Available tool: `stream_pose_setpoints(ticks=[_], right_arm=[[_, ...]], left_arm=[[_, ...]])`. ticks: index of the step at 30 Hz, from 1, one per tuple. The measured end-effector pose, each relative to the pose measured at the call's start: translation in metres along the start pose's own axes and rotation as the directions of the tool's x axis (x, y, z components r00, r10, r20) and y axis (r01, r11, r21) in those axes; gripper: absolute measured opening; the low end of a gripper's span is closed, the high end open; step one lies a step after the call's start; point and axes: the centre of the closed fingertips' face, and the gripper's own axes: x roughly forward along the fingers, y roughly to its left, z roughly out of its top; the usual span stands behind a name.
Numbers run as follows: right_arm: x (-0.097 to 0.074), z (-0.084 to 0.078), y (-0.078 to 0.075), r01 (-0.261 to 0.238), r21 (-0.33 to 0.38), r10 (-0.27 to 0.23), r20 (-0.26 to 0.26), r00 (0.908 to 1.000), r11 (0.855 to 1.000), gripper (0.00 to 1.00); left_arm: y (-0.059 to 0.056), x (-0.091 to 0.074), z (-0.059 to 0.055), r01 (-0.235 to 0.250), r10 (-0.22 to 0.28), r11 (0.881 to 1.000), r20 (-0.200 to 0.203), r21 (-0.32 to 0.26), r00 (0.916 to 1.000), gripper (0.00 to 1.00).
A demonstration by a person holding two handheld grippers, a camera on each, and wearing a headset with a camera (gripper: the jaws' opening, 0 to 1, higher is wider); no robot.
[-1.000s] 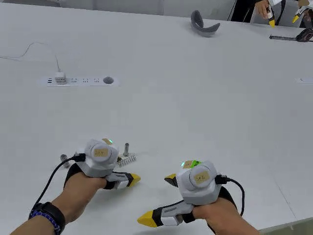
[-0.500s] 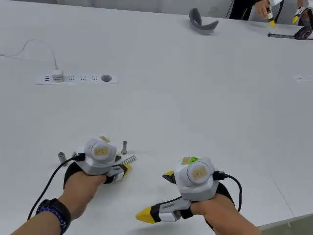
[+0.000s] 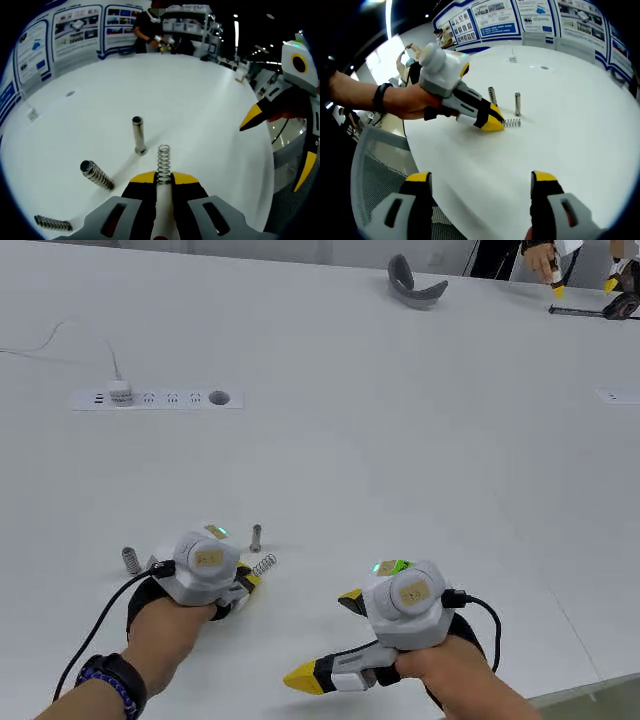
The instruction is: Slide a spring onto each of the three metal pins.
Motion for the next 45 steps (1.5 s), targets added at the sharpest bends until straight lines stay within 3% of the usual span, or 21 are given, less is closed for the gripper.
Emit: stream_pose_setpoints(ticks=[16, 25, 33, 45], right_arm=[[0.003, -0.003, 0.007, -0.011, 0.002, 0.011, -0.003, 0.9999, 1.0, 0.82], [0.01, -0.002, 0.016, -0.031, -0.008, 0.031, -0.012, 0.9994, 0.999, 0.81], [0.014, 0.003, 0.021, -0.042, -0.02, 0.042, -0.013, 0.9991, 0.999, 0.81], [0.02, 0.011, 0.03, -0.064, -0.013, 0.064, -0.002, 0.998, 0.998, 0.8]], left_arm=[[-0.001, -0.033, -0.029, -0.015, 0.015, 0.999, -0.003, -0.04, 0.9999, 0.11], [-0.006, -0.057, -0.054, -0.02, 0.019, 0.999, -0.019, -0.05, 0.9996, 0.11], [0.005, -0.083, -0.071, -0.05, 0.049, 0.995, -0.02, -0.084, 0.9986, 0.11], [0.005, -0.117, -0.089, -0.069, 0.068, 0.991, -0.01, -0.119, 0.9976, 0.11]])
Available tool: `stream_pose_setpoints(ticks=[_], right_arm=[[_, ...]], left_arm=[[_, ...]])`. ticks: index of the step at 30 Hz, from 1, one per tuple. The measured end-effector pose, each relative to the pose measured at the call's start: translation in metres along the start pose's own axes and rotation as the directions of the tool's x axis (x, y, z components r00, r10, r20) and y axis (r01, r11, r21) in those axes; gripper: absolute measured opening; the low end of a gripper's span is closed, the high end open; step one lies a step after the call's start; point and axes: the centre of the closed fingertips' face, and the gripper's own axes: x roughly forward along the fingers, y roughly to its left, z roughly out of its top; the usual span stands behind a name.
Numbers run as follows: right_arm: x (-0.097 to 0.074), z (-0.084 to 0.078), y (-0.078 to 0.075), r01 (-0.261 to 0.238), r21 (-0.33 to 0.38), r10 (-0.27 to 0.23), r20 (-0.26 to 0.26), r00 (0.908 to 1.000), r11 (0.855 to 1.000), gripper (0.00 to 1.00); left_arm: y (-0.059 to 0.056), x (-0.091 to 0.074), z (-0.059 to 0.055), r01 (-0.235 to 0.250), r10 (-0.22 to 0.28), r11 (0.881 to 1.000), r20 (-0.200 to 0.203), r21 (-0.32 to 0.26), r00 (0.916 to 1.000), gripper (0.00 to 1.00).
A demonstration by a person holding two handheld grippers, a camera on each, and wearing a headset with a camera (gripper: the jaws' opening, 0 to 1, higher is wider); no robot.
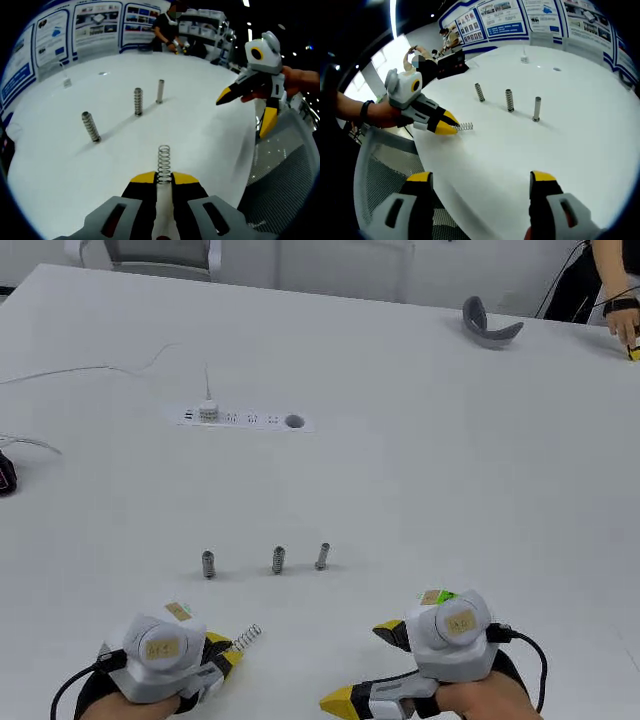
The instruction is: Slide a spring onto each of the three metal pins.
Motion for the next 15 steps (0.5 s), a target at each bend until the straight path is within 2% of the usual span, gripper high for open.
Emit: stream_pose_setpoints(ticks=[9, 15], right_arm=[[0.008, 0.008, 0.009, -0.028, 0.012, 0.028, 0.015, 0.9995, 1.0, 0.79], [0.014, 0.012, 0.014, -0.043, 0.009, 0.043, 0.017, 0.999, 0.999, 0.77]], left_arm=[[0.01, -0.023, -0.003, -0.013, 0.013, 1.0, 0.013, 0.0, 0.9998, 0.11], [0.017, -0.039, 0.007, -0.022, 0.022, 1.0, 0.046, -0.001, 0.9987, 0.11]])
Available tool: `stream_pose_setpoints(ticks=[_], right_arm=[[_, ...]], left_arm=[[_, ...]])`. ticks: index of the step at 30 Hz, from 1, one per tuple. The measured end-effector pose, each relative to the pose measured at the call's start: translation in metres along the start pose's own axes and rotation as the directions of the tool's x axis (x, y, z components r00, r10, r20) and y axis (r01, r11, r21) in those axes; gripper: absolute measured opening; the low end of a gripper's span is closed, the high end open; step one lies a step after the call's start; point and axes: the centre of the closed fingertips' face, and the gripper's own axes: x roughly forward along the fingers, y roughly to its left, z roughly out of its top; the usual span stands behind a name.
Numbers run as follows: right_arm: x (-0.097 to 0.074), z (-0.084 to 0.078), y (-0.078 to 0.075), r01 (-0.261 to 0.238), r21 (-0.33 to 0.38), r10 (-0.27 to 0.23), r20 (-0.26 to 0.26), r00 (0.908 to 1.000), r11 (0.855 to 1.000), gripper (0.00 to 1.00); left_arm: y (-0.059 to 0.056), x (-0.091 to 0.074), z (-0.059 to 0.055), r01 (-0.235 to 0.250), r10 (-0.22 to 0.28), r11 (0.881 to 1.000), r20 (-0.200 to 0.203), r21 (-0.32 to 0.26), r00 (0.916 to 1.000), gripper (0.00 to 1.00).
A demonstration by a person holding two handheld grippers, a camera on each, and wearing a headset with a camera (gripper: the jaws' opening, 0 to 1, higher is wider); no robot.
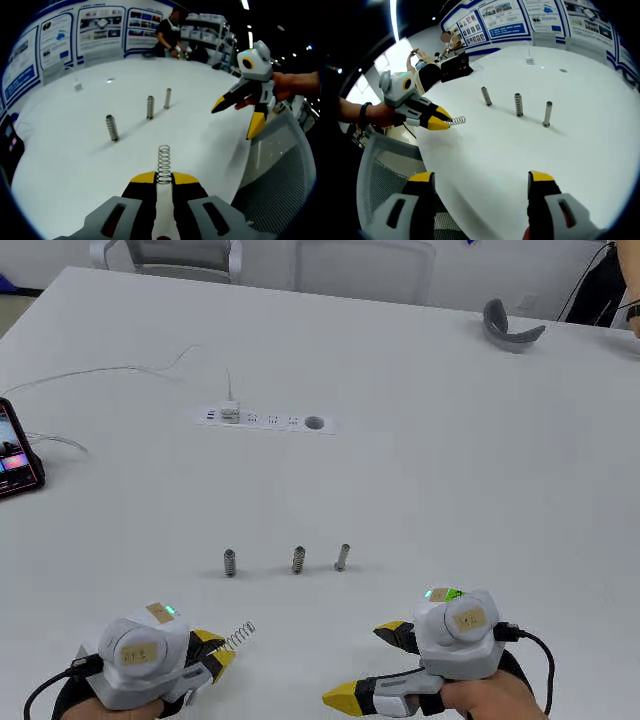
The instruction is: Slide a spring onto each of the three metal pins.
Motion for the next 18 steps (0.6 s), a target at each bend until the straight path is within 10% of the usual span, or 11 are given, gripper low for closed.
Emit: stream_pose_setpoints(ticks=[18], right_arm=[[0.007, 0.05, 0.015, -0.093, 0.049, 0.086, 0.14, 0.9864, 0.994, 0.67]], left_arm=[[-0.005, -0.022, 0.031, 0.015, -0.019, 0.997, 0.052, 0.073, 0.9985, 0.11]])
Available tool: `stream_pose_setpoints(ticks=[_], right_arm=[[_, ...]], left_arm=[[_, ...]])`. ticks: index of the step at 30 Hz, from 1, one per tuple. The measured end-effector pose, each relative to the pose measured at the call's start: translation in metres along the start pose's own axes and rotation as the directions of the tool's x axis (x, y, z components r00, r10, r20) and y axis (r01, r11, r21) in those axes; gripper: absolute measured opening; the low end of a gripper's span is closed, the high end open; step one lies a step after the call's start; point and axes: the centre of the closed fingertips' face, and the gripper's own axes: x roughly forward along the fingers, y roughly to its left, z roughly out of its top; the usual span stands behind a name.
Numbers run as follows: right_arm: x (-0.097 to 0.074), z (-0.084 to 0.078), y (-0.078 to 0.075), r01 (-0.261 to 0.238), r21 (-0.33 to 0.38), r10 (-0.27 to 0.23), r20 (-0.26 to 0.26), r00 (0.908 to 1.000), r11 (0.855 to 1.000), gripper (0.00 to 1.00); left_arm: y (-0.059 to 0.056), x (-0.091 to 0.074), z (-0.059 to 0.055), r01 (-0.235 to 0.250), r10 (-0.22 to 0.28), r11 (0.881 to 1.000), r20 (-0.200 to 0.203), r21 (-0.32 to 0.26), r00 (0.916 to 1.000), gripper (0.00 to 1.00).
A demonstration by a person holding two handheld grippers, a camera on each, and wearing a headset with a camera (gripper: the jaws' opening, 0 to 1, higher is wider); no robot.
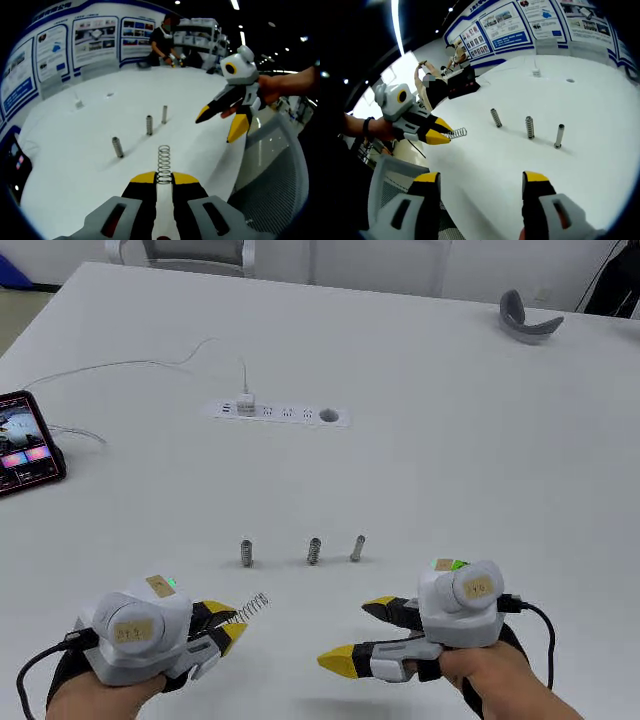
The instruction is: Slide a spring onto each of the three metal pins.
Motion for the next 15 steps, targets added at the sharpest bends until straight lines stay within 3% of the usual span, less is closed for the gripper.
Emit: stream_pose_setpoints(ticks=[15], right_arm=[[0.016, 0.027, 0.013, -0.078, 0.036, 0.076, 0.048, 0.996, 0.996, 0.54]], left_arm=[[-0.022, 0.007, 0.019, 0.046, -0.047, 0.999, 0.029, 0.027, 0.9985, 0.11]])
